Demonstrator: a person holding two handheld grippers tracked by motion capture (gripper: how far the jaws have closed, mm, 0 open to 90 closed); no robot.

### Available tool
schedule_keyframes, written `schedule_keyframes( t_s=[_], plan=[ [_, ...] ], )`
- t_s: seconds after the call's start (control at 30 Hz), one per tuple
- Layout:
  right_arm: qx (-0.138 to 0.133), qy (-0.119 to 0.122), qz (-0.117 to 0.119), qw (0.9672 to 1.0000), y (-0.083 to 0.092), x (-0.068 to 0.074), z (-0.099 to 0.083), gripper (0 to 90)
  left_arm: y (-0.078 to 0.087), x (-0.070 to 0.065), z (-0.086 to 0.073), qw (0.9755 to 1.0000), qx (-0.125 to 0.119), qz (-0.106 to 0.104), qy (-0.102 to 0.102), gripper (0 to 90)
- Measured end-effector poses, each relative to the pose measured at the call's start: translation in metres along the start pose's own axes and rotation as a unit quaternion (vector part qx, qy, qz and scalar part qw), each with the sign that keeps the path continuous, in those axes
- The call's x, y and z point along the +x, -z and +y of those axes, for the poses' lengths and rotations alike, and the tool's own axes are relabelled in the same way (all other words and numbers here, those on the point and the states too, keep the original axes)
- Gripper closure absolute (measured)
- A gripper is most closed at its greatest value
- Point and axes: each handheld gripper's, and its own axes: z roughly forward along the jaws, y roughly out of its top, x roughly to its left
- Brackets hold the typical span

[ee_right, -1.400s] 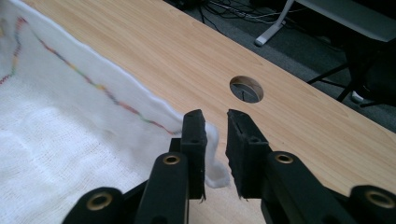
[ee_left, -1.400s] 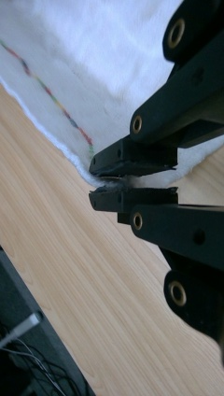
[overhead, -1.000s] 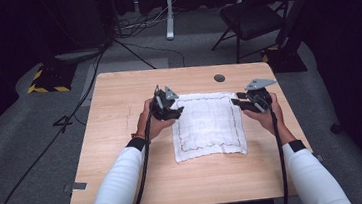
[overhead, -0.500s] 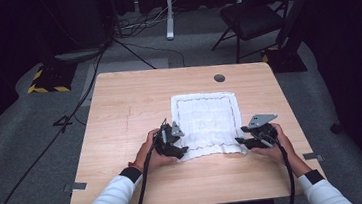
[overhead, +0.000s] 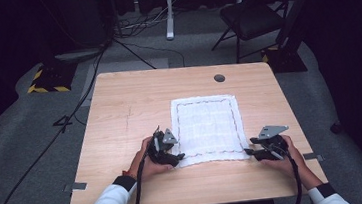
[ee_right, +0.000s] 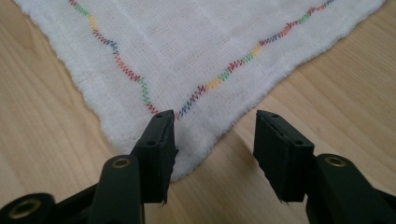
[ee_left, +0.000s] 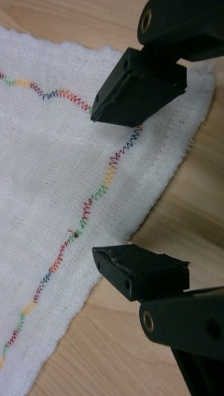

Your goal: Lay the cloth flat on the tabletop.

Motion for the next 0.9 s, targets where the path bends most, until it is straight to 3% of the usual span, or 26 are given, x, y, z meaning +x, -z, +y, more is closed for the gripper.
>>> schedule_keyframes(
  t_s=[0.2, 0.37, 0.47, 0.53, 0.6, 0.7, 0.9],
  plan=[
    [0.002, -0.004, 0.010, 0.9999, 0.010, 0.013, -0.010, 48.9, 0.007, -0.011, -0.011, 0.9999, -0.004, -0.012, 0.000, 29.9],
    [0.000, -0.012, 0.021, 0.9997, 0.017, 0.024, -0.017, 48.9, 0.014, -0.023, -0.017, 0.9999, 0.001, -0.009, -0.006, 29.9],
    [0.002, -0.011, 0.025, 0.9996, 0.020, 0.029, -0.020, 47.9, 0.020, -0.032, -0.021, 0.9997, -0.002, 0.003, -0.025, 29.6],
    [0.007, -0.007, 0.023, 0.9997, 0.022, 0.031, -0.020, 45.4, 0.024, -0.032, -0.023, 0.9998, 0.002, 0.007, -0.021, 24.8],
    [0.007, 0.000, 0.020, 0.9998, 0.023, 0.032, -0.019, 43.2, 0.031, -0.029, -0.027, 0.9999, -0.006, -0.001, -0.009, 24.1],
    [-0.005, 0.003, 0.023, 0.9997, 0.025, 0.034, -0.016, 40.0, 0.042, -0.020, -0.032, 0.9995, -0.026, 0.006, 0.016, 24.0],
    [-0.043, 0.015, 0.023, 0.9987, 0.026, 0.046, 0.005, 35.8, 0.051, 0.006, -0.028, 0.9972, -0.055, 0.023, 0.044, 23.7]
  ],
)
